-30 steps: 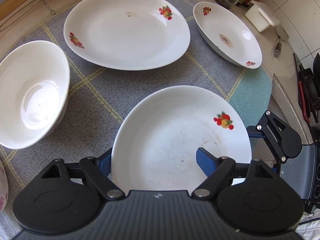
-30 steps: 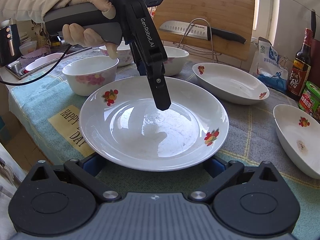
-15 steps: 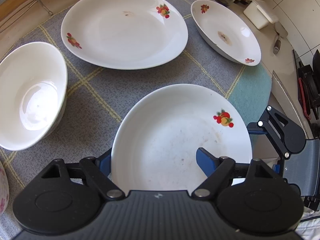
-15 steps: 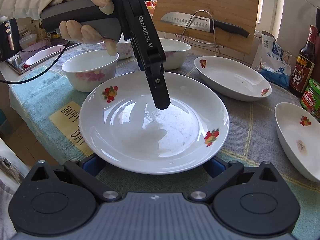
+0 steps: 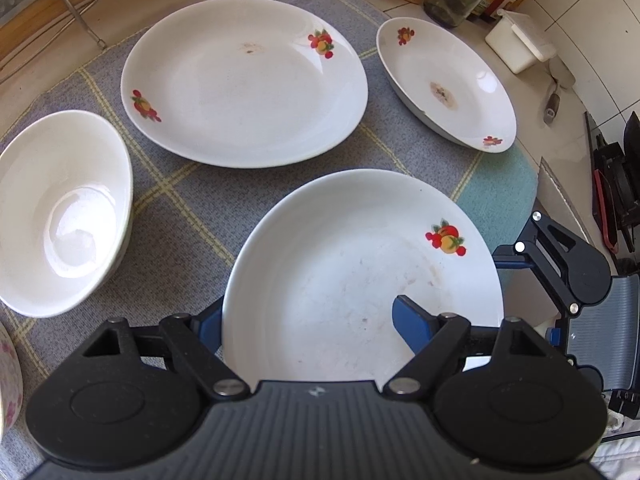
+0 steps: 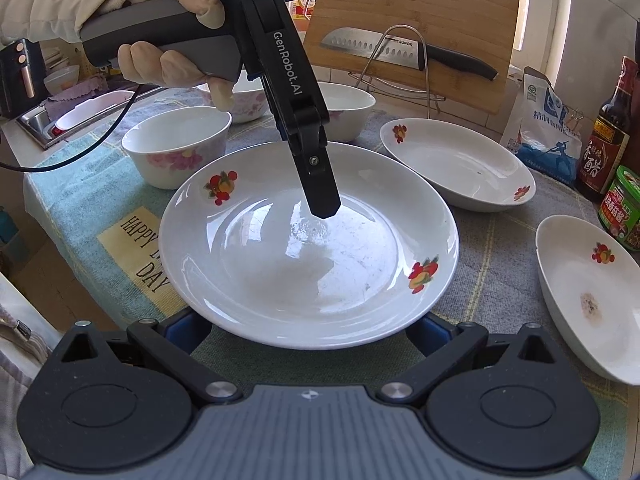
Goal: Organize plates and bowls
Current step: 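Lower the held plate onto the large flowered plate with the left gripper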
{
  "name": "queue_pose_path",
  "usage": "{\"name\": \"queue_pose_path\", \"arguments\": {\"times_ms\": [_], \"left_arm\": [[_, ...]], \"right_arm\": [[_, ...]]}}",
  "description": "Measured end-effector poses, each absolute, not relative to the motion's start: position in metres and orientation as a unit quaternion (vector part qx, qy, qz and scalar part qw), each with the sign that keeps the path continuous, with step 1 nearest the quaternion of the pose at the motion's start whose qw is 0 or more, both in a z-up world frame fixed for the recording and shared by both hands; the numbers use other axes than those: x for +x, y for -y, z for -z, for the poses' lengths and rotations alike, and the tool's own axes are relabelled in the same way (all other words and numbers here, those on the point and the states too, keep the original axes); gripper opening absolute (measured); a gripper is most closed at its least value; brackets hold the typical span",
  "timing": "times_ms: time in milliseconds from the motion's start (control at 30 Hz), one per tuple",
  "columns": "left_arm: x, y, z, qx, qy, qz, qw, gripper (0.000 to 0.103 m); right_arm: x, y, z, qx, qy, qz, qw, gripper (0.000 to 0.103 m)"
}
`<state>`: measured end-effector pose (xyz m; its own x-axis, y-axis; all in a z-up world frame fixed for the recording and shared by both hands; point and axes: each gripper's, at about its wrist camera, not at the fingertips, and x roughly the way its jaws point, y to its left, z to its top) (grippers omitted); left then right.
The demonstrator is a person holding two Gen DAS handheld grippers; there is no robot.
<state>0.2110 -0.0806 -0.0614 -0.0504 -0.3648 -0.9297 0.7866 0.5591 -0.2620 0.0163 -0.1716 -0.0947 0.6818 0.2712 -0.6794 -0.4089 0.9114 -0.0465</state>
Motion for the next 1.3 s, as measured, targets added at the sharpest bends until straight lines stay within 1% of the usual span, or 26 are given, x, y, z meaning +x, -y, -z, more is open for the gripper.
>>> {"name": "queue_pose_path", "arguments": {"times_ms": [367,600,1300], "left_arm": [[0.213,0.101,0.045,0.169,-0.573,0.428,0.678,0.083],[0.215,0.128,0.038,0.169,-0.57,0.428,0.681,0.083],[0.21,0.265,0.022,0.217,-0.54,0.483,0.654,0.083]], "right_arm": [[0.023,0.199,0.082,-0.101,-0.343,-0.201,0.912,0.103],[0.027,0.221,0.078,-0.1,-0.34,-0.198,0.914,0.103],[0.013,0.317,0.066,-0.076,-0.325,-0.117,0.935,0.103]]}}
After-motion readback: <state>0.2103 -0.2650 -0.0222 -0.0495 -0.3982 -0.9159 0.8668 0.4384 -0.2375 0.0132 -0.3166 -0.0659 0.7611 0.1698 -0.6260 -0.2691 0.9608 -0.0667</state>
